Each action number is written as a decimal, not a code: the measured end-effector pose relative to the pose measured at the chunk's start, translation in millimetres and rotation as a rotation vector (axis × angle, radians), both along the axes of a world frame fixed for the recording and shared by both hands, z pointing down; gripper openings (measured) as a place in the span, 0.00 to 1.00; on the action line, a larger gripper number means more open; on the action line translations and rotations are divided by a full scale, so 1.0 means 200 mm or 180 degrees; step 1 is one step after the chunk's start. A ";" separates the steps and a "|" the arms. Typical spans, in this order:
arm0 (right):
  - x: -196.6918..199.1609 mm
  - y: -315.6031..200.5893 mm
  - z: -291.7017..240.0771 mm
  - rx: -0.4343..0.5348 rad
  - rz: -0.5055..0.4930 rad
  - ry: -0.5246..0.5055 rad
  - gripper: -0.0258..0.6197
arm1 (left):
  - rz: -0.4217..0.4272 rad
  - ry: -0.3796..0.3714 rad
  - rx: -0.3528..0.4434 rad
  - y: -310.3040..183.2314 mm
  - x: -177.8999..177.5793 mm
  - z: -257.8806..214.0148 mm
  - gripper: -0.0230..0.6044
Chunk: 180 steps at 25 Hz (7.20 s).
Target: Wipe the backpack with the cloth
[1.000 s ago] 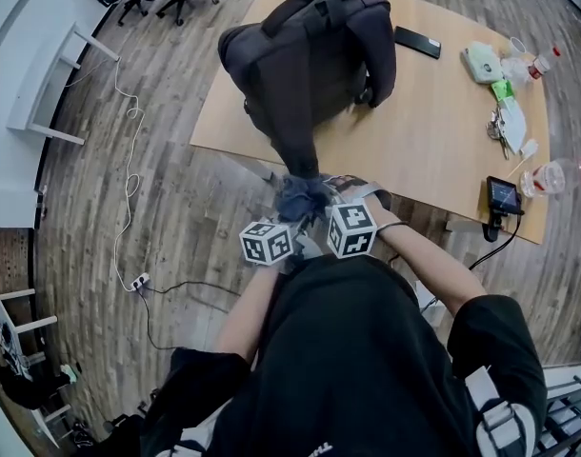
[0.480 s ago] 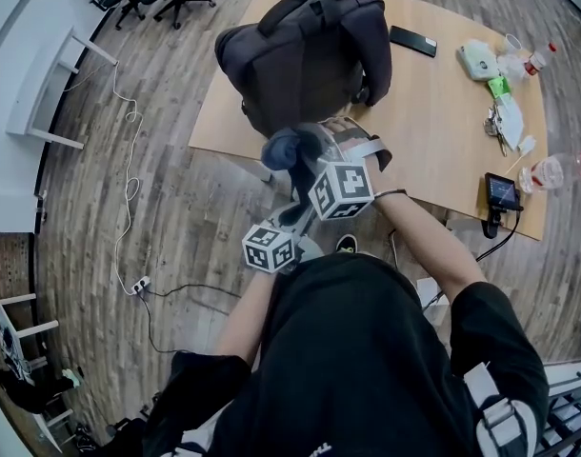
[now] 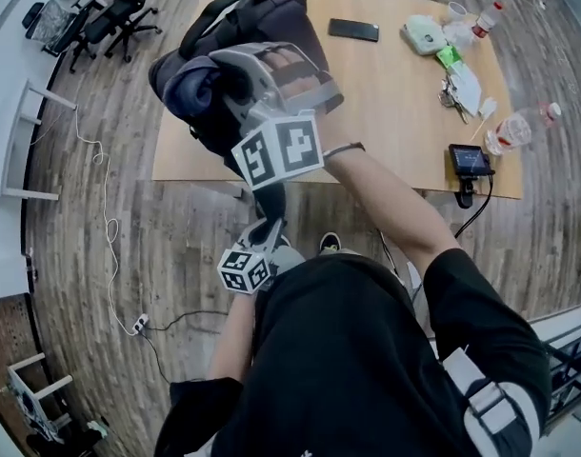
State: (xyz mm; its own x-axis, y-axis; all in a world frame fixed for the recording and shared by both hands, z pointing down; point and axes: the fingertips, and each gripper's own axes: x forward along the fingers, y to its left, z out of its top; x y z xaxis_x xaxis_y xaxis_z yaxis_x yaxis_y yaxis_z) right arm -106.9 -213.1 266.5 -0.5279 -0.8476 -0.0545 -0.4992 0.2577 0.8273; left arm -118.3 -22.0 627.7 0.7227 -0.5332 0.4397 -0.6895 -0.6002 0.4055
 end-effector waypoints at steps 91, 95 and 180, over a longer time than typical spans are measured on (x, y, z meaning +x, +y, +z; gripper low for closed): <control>0.71 -0.42 0.89 -0.1937 -0.0524 -0.4629 0.17 | 0.0050 -0.0308 0.1092 -1.00 -0.36 -0.76 0.12; 0.56 -0.25 0.87 -0.1907 -0.0617 -0.4649 0.17 | 0.0091 -0.0262 0.1053 -0.99 -0.34 -0.76 0.12; 0.27 -0.14 0.98 -0.4459 -0.0380 -0.4639 0.17 | 0.0184 -0.0254 0.1191 -0.93 -0.50 -0.90 0.12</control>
State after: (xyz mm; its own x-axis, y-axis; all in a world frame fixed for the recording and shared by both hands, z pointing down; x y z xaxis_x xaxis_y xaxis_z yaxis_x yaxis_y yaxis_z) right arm -52.7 -240.7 463.4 -0.7519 -0.6471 0.1265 -0.4129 0.3126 -0.8555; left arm -218.2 -207.3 447.0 0.7276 -0.6268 0.2786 -0.6707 -0.7353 0.0975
